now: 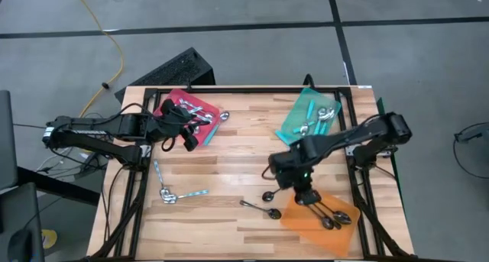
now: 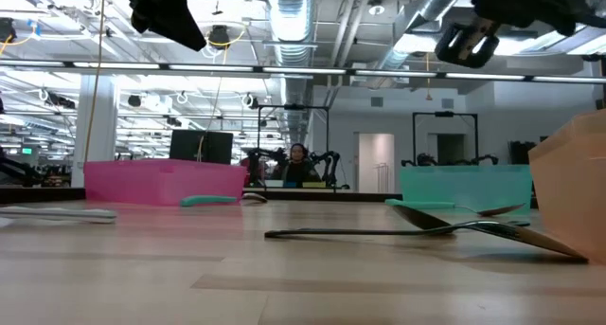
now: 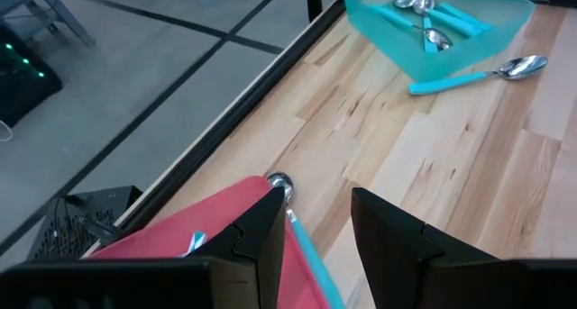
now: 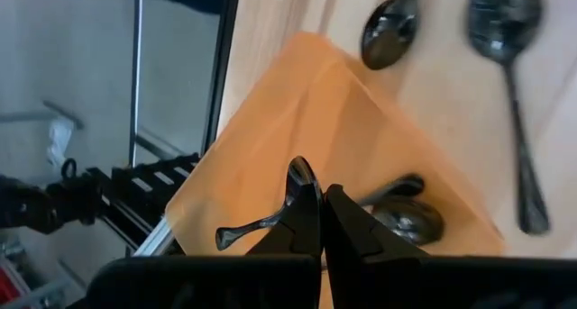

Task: Sort silverware by color (type)
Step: Put the black spoon into the orange bin, then put the blue patterned spoon into the red bin

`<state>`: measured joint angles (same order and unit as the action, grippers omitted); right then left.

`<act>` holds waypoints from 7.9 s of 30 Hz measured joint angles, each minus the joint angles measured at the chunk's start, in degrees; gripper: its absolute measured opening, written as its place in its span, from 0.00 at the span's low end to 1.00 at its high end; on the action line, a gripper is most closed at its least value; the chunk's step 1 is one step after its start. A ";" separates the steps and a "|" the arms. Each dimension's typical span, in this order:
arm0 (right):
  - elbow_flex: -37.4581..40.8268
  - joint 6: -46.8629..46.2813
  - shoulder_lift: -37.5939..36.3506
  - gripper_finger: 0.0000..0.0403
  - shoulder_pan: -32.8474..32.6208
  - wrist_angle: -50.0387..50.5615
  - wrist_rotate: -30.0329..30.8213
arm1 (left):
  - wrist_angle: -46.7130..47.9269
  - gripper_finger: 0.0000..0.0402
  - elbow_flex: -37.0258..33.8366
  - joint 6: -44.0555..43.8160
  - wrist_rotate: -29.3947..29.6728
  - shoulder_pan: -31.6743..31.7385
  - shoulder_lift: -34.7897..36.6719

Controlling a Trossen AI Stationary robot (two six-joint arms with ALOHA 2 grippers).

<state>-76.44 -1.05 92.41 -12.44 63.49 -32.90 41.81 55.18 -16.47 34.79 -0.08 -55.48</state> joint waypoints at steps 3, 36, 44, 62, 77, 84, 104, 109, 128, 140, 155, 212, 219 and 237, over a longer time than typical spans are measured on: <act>0.03 -0.04 1.95 0.05 -2.28 -1.33 0.08 | 0.09 0.28 0.00 -0.30 0.00 0.00 0.00; 24.79 -7.51 -0.25 0.05 -8.15 -30.89 -1.43 | 1.83 0.28 -0.04 -4.24 0.43 0.00 0.00; 24.87 -3.37 0.32 0.05 -7.66 -32.46 -0.79 | 1.74 0.28 -0.04 -4.29 1.69 0.00 -0.02; 34.32 -8.03 0.77 0.09 -7.07 -38.72 1.26 | 0.76 0.28 -0.04 -6.35 2.89 0.02 -0.02; 36.32 -9.46 0.60 0.15 -7.07 -39.89 3.18 | 0.76 0.28 -0.04 -6.87 3.56 0.02 -0.02; 36.34 -10.43 0.62 0.15 -7.03 -39.98 2.97 | 0.76 0.28 -0.04 -6.89 3.56 0.02 -0.02; 36.45 -15.30 0.64 0.25 -7.00 -39.96 -3.15 | 0.78 0.28 -0.04 -6.91 3.56 0.02 -0.01; 36.43 -16.79 0.64 0.36 -7.00 -39.96 -4.44 | 0.78 0.28 -0.04 -6.91 3.56 0.00 -0.02; 29.14 -16.52 0.69 0.44 -7.03 -28.72 -4.25 | 0.78 0.28 -0.04 -6.91 3.56 0.02 -0.02; 25.12 -13.89 0.64 0.46 -5.15 -19.25 -4.98 | 0.78 0.28 -0.04 -7.05 3.43 0.02 -0.02; 6.47 -6.49 0.58 0.46 5.76 -3.95 -19.87 | 1.24 0.28 -0.04 -7.26 -7.74 0.00 -0.02; -19.77 -3.39 5.17 0.46 6.98 -6.34 32.80 | 12.31 0.31 0.00 -37.84 -15.12 -40.44 -15.71; -19.82 -3.51 9.71 0.46 4.39 -5.74 31.70 | 12.99 0.40 0.00 -38.05 -21.22 -40.44 -19.66; -19.79 -4.69 12.38 0.46 3.07 -6.77 31.29 | 1.35 0.52 -12.11 -36.60 -26.12 -40.37 -24.13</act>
<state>-96.23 -5.74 104.79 -9.37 56.71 -1.61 43.15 43.07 -53.07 8.66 -40.45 -79.61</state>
